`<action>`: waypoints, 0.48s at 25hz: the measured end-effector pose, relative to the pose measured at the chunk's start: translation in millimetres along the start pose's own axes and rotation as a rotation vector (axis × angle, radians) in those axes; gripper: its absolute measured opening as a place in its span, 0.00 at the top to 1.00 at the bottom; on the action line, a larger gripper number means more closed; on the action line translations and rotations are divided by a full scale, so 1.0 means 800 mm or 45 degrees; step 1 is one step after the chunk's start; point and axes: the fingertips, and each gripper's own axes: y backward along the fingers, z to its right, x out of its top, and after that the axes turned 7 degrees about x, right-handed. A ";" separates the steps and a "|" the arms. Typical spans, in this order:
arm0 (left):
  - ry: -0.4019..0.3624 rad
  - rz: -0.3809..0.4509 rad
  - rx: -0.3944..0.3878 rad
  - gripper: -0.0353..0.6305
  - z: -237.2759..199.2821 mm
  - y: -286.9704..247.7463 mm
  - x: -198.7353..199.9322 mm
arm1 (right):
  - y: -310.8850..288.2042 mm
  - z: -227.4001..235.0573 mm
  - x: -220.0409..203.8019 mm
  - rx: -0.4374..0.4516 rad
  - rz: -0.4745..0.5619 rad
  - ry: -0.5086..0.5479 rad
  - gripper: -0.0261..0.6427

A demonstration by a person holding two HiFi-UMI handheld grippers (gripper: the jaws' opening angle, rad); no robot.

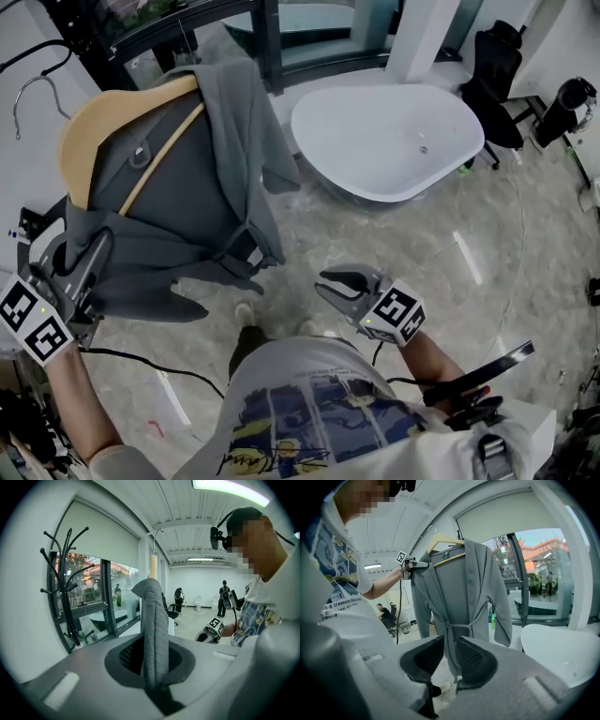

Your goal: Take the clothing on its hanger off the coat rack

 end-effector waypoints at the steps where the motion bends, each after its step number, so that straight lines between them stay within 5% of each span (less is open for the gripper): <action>1: 0.001 0.001 -0.008 0.94 0.009 0.003 -0.002 | 0.001 -0.002 -0.002 0.007 -0.002 0.004 0.84; 12: -0.023 0.021 -0.047 0.93 0.080 0.022 -0.013 | 0.011 -0.006 -0.011 0.058 -0.016 0.039 0.89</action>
